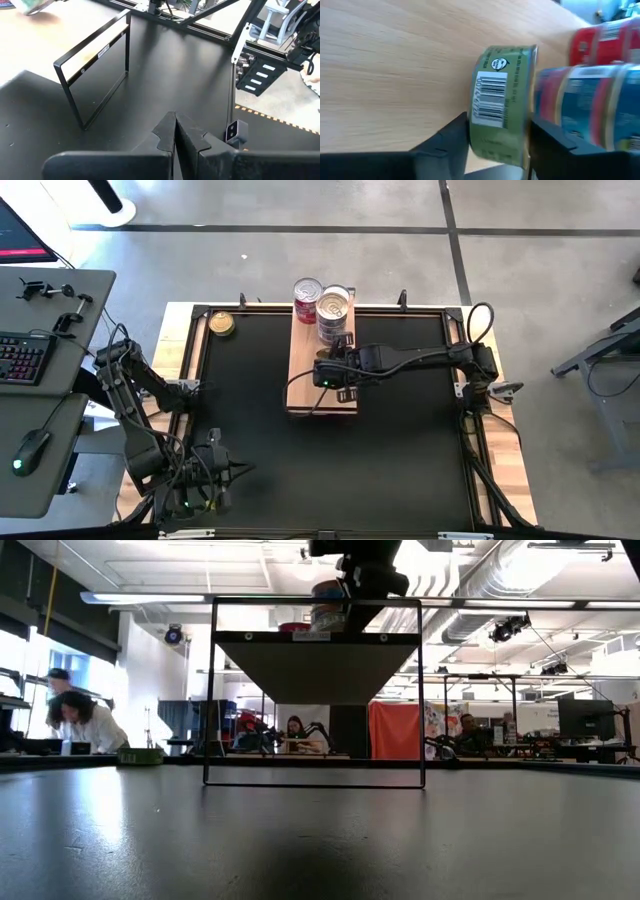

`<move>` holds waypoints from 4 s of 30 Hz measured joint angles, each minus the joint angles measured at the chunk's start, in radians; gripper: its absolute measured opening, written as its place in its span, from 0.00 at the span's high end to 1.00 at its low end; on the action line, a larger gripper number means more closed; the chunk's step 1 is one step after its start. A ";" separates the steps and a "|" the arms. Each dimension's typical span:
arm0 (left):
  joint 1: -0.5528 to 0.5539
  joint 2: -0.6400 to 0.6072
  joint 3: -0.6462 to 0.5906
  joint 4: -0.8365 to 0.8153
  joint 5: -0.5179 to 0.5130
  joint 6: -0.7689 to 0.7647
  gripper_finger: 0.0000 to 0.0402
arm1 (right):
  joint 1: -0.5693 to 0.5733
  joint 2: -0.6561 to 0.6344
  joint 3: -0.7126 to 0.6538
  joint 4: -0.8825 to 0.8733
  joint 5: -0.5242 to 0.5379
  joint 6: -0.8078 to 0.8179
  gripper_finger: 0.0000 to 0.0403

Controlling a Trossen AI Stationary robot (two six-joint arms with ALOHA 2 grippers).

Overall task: Stack canned seafood by type on shelf
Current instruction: Put the green tuna can on the shelf, then stack the green tuna on top of the green tuna can on the shelf

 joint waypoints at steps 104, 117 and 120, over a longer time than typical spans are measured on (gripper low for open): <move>2.088 0.240 -0.182 -0.029 0.653 0.934 1.00 | -0.316 -0.739 -1.265 1.584 -0.564 0.800 1.00; 1.989 0.238 -0.273 0.071 0.627 0.881 1.00 | -0.316 -0.739 -1.265 1.577 -0.599 0.787 1.00; 1.909 0.238 -0.273 0.058 0.648 0.874 1.00 | -0.316 -0.739 -1.265 1.568 -0.600 0.778 1.00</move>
